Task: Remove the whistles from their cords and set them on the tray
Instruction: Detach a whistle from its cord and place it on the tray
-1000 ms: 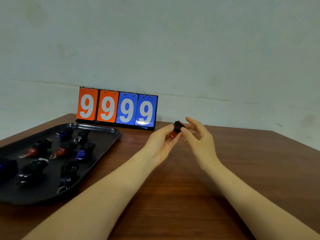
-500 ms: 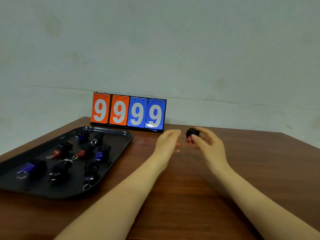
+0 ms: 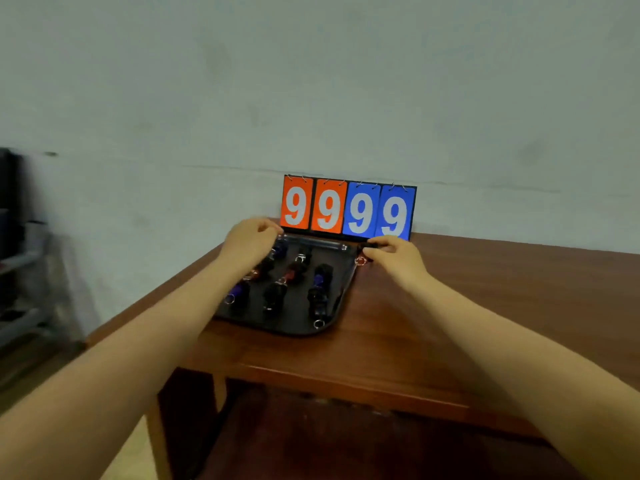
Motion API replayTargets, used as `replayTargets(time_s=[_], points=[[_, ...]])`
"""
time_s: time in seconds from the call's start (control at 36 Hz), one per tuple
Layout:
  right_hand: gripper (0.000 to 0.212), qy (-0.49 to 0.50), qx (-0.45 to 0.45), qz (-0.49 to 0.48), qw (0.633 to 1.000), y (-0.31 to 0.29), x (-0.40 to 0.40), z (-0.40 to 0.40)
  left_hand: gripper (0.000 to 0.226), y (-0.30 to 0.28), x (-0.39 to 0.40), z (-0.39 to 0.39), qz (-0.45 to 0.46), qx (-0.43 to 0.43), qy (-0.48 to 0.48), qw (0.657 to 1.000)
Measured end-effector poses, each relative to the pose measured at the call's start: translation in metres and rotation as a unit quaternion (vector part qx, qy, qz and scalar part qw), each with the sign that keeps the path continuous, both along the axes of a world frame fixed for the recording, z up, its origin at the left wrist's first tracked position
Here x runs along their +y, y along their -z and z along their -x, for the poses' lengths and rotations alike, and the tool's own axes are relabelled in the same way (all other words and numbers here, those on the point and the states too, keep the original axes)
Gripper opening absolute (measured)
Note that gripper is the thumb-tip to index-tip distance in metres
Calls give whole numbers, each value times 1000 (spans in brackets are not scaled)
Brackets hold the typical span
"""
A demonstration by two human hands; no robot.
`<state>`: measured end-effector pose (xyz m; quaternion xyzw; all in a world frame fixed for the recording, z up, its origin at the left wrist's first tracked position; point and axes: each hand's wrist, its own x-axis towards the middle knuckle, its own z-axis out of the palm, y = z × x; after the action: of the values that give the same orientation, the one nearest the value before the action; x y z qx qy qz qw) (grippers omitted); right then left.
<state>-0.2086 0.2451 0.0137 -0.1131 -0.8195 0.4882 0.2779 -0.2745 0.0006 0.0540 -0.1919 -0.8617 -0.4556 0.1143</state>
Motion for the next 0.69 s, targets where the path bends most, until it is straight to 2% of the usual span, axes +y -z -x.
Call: replayTargets(time_s=[0.14, 0.22, 0.44, 0.56, 0.61, 0.69], points=[[33, 36, -43, -19, 998, 12, -14, 58, 26, 37, -84, 42, 36, -46, -67, 996], [36, 40, -77, -51, 995, 22, -15, 79, 21, 60, -106, 57, 42, -79, -78, 993], [42, 18, -86, -84, 993, 35, -15, 99, 29, 75, -106, 69, 64, -73, -44, 994], [36, 3, -84, -87, 993, 36, -12, 99, 34, 76, -105, 69, 71, -63, -41, 995], [36, 5, -64, -74, 995, 36, -12, 96, 34, 76, -105, 68, 84, -56, -42, 994], [44, 35, -29, 4, 999, 33, -13, 86, 35, 74, -104, 65, 101, -54, -44, 992]])
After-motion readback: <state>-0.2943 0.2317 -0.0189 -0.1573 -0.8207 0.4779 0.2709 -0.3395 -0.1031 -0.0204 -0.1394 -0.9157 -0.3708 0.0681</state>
